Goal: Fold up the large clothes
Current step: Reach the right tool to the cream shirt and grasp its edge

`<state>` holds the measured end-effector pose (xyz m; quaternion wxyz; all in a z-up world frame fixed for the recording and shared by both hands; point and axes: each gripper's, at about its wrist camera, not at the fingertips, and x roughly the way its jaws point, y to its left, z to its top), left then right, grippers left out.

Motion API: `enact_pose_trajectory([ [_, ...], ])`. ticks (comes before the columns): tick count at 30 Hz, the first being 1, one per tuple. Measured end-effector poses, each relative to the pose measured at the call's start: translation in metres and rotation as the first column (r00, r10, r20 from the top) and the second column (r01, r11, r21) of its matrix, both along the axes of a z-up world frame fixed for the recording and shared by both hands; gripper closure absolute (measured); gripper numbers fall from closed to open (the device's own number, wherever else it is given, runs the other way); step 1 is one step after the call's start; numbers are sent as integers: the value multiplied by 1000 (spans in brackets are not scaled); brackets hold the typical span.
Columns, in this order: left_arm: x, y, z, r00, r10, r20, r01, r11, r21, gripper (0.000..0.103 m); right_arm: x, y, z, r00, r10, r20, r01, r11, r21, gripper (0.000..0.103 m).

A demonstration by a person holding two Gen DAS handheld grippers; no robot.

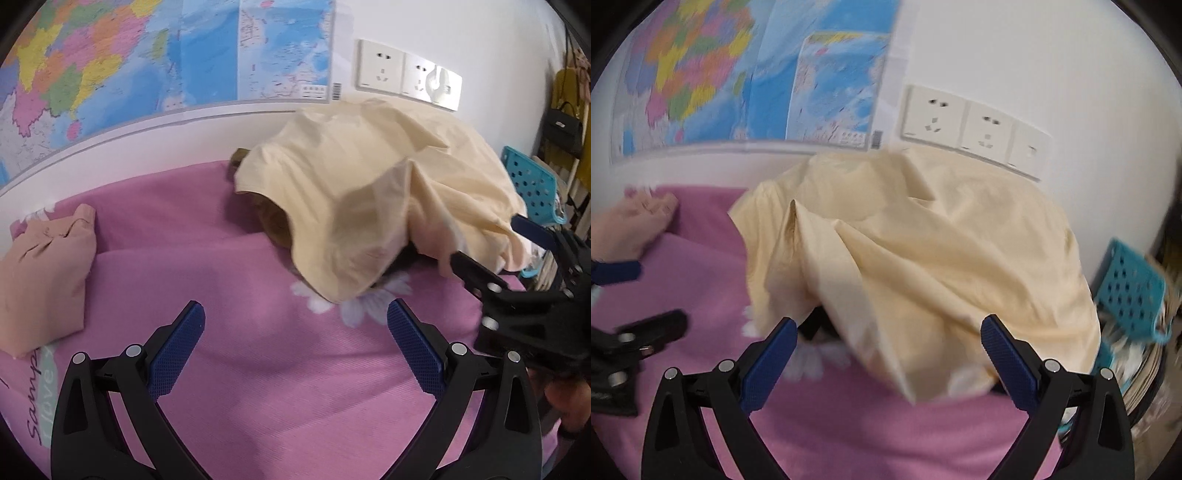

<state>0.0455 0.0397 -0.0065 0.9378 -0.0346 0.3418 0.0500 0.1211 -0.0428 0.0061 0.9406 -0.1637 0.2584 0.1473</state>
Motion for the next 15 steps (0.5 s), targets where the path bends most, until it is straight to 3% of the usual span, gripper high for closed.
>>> enact_pose_trajectory([
  [7,11,20,-6,999,28,-19,-28,1000,7,5,35,38,-16,998,44,53,-33,982,-185,10],
  [8,13,23,-8,999,32,-24,-32,999,7,5,39,42,-17,997,53,55,-41,978,-204,14],
  [10,17,29,-11,999,39,-34,-38,999,6,5,45,49,-18,997,53,63,-35,966,-257,45],
  [11,18,32,-12,998,43,-38,-43,999,8,5,48,52,-18,997,50,66,-29,957,-287,70],
  [12,20,34,-12,998,48,-39,-47,999,8,5,50,51,-16,997,53,58,-34,957,-289,86],
  [15,22,45,-13,997,64,-36,-63,998,9,5,50,37,7,996,78,34,-71,980,-187,98],
])
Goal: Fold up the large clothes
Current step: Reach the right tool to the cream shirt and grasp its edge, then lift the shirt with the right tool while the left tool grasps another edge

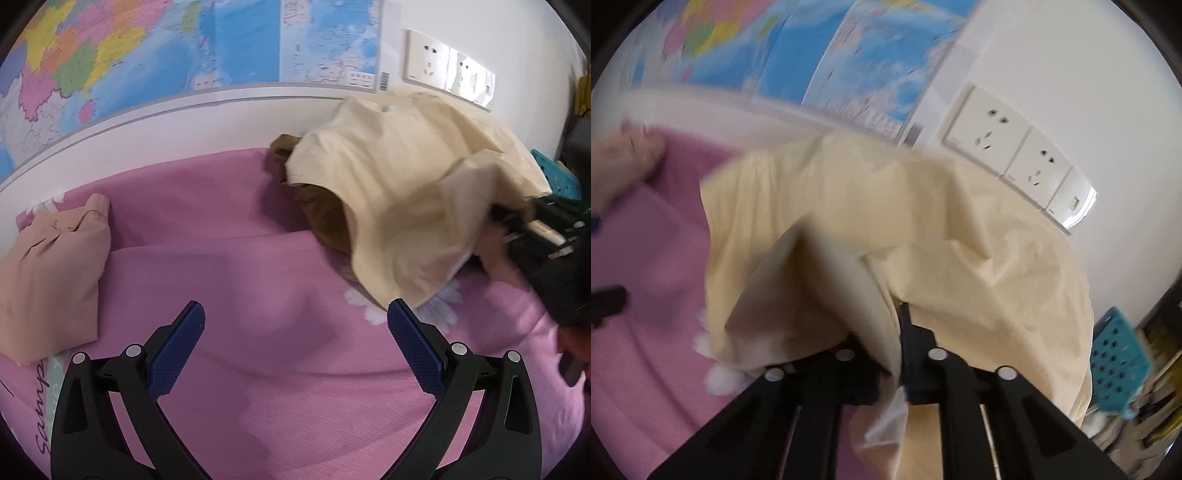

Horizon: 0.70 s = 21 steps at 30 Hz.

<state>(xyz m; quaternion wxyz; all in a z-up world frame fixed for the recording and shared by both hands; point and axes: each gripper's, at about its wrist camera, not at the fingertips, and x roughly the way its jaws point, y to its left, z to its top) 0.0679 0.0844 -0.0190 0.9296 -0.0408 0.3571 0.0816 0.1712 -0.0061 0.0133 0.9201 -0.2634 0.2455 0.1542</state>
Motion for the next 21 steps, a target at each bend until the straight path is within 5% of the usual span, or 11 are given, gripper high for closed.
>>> enact_pose_trajectory([
  [5,5,17,1,1000,17,16,-17,1000,13,5,-26,-41,72,994,15,105,-32,986,162,99],
  [8,9,23,0,999,27,22,-27,999,19,5,-25,-64,94,997,7,83,-28,967,251,95],
  [11,12,26,-3,999,37,18,-37,999,30,5,-17,-60,82,998,-16,68,6,987,159,59],
  [15,16,29,-8,999,38,-4,-37,999,28,5,-3,-35,41,998,-14,68,13,1000,17,49],
  [16,17,30,-9,999,39,-7,-39,999,32,5,0,-30,35,997,-11,83,12,1000,-7,50],
  [17,17,30,-10,999,38,-9,-38,999,37,5,2,-26,29,997,-7,80,9,1000,-20,62],
  [18,17,31,-10,999,34,-11,-33,999,38,5,6,-24,29,998,6,63,-5,1000,-5,87],
  [21,15,34,-7,1000,10,4,-10,999,47,5,10,-40,51,1000,5,27,-8,990,138,97],
])
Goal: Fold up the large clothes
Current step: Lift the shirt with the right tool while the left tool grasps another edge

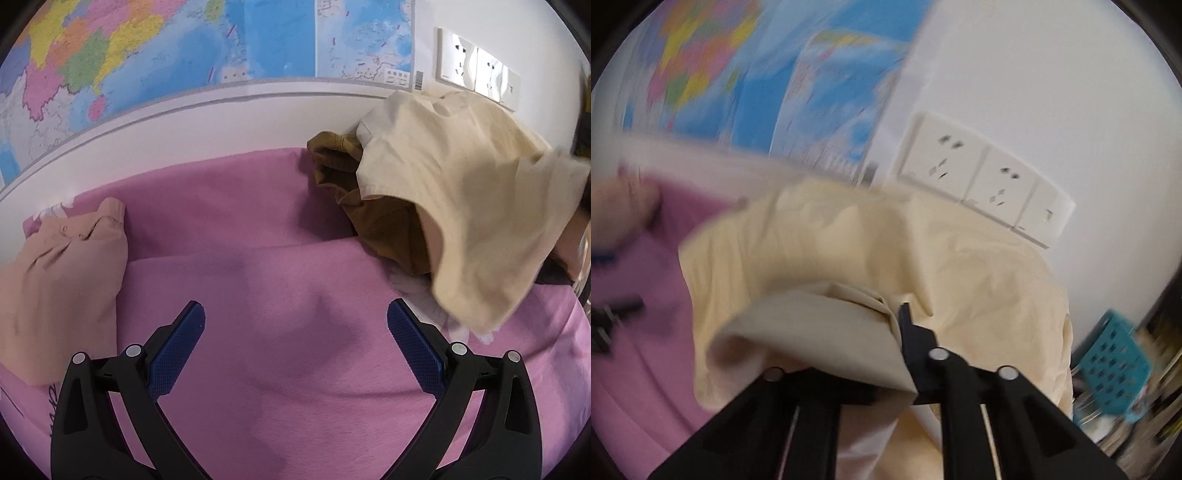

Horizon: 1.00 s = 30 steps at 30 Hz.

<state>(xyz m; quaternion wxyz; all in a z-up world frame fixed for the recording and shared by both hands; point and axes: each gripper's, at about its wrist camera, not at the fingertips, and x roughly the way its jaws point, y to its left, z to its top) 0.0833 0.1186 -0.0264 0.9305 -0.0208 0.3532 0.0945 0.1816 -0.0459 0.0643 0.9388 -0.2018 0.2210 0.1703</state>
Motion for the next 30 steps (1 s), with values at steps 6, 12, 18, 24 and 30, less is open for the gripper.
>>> enact_pose_trajectory([
  [6,4,-11,25,986,-113,125,108,993,46,5,-22,-62,103,994,-3,113,-30,957,290,98],
  [12,21,-52,51,919,-308,245,290,951,106,5,-30,-106,187,982,-31,184,-49,907,417,98],
  [18,57,-102,67,830,-455,322,413,890,194,5,-38,-138,216,981,-33,191,-67,867,493,99],
  [24,117,-97,82,806,-441,394,456,888,62,8,-38,-162,221,983,-51,177,-47,861,506,99],
  [30,151,-103,82,825,-451,340,486,874,-22,100,-32,-181,219,985,-79,155,-13,853,521,99],
])
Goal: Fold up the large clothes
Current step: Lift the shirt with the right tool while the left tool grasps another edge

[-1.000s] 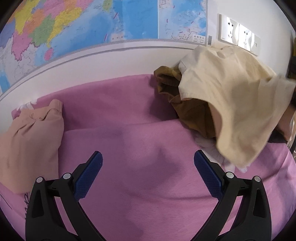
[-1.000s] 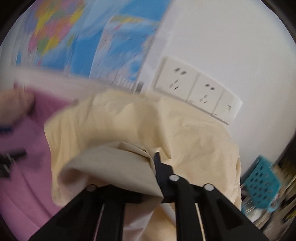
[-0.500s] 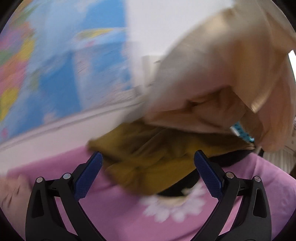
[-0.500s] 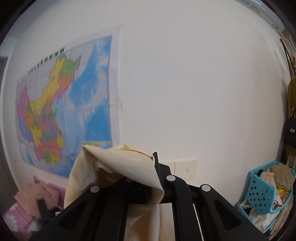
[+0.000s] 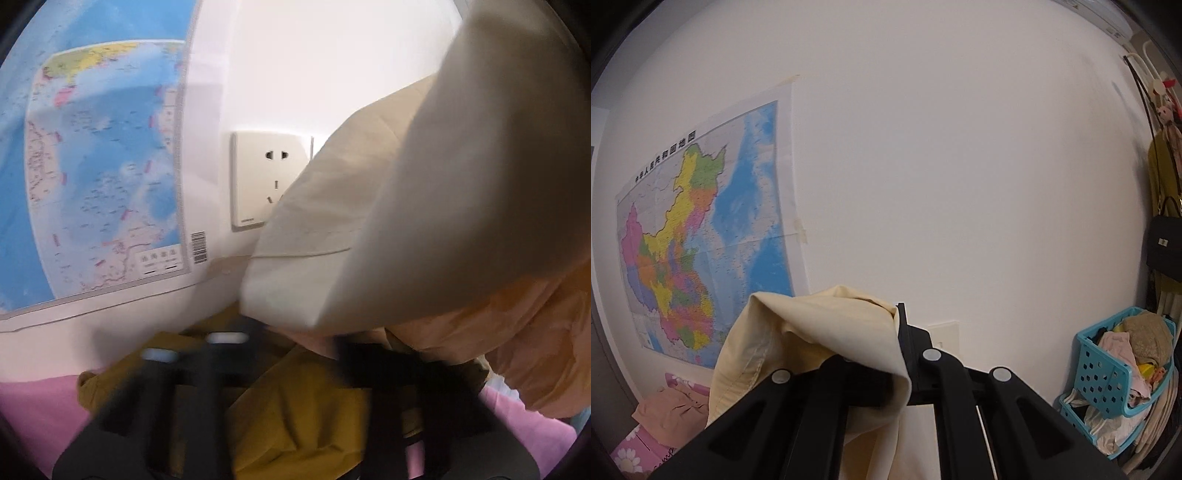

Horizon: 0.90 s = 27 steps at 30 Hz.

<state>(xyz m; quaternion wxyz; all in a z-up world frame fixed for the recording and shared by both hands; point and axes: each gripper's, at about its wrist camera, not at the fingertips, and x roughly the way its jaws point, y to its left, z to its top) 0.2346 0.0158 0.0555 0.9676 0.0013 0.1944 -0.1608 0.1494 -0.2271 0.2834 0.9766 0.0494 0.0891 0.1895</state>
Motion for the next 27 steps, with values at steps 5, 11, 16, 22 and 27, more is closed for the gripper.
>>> enact_pose_trajectory([
  [5,-12,-7,43,998,-42,45,43,998,-35,100,-8,-16,17,999,-32,19,32,999,-4,99],
  [11,-53,-28,120,979,-51,198,56,998,-22,101,-49,-30,70,987,-57,148,53,998,32,99],
  [16,-114,-18,187,938,-36,344,47,999,-24,101,-117,-40,123,958,-47,283,39,999,33,99],
  [22,-207,32,256,886,0,463,35,997,-68,101,-199,-49,170,928,8,374,-25,999,39,100],
  [27,-317,66,293,834,73,547,-57,997,-47,101,-243,-43,178,916,114,385,-127,992,6,100],
])
